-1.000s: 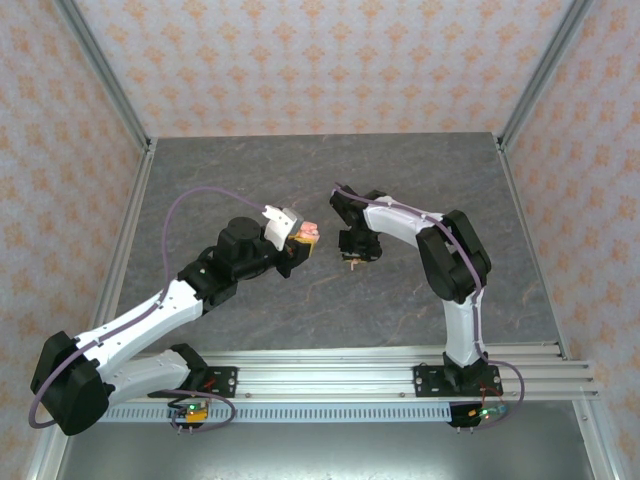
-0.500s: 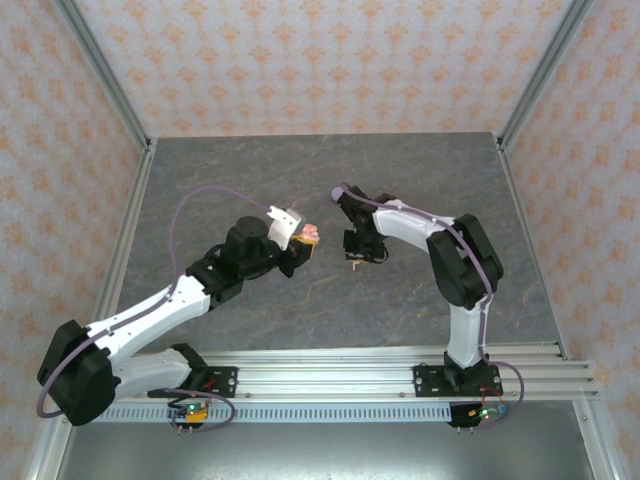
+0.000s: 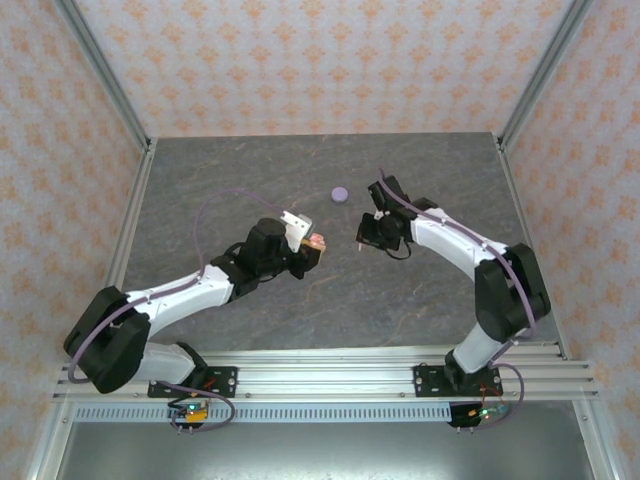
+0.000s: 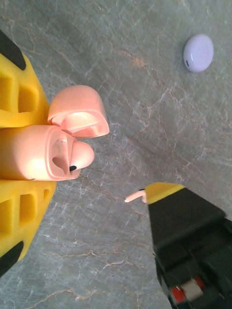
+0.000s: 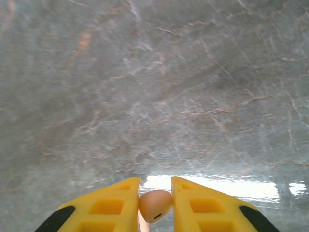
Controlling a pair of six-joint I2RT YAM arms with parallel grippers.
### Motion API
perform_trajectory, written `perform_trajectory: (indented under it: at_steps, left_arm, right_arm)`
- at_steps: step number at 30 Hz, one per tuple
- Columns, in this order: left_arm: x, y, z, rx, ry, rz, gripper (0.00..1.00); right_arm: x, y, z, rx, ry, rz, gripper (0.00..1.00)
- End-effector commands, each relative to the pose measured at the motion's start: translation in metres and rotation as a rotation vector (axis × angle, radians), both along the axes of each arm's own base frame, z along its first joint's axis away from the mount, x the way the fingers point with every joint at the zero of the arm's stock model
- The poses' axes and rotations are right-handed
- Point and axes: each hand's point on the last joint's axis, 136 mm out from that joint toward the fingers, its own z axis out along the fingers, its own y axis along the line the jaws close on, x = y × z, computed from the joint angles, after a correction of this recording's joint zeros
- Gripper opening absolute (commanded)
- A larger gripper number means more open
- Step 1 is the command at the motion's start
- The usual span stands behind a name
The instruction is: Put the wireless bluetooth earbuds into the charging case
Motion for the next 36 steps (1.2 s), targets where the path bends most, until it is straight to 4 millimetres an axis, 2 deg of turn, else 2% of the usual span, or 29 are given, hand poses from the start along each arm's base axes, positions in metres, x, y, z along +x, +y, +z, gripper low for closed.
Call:
perform_trajectory:
  at_steps: [1,9,19,28,36]
  left_arm:
    - [0.006,-0.013,0.015,-0.102,-0.035,-0.013,0.07]
    - [0.010,-0.030,0.016,-0.196,-0.009,-0.040,0.07]
    - [0.016,-0.045,0.025,-0.289,-0.010,-0.063,0.07]
    - [0.018,-0.052,0.043,-0.398,-0.053,-0.081,0.05]
    - [0.016,-0.059,0.055,-0.444,-0.056,-0.118,0.06]
  right_arm:
    - [0.006,0.009,0.029,0.085,-0.087,0.006,0.21]
    - [0.009,0.023,0.081,0.223,-0.254,0.059,0.22]
    - [0.006,0.036,0.115,0.306,-0.353,0.114,0.22]
    - [-0.002,0.034,0.135,0.325,-0.416,0.132,0.22]
    - [-0.006,0.038,0.136,0.335,-0.423,0.156,0.22]
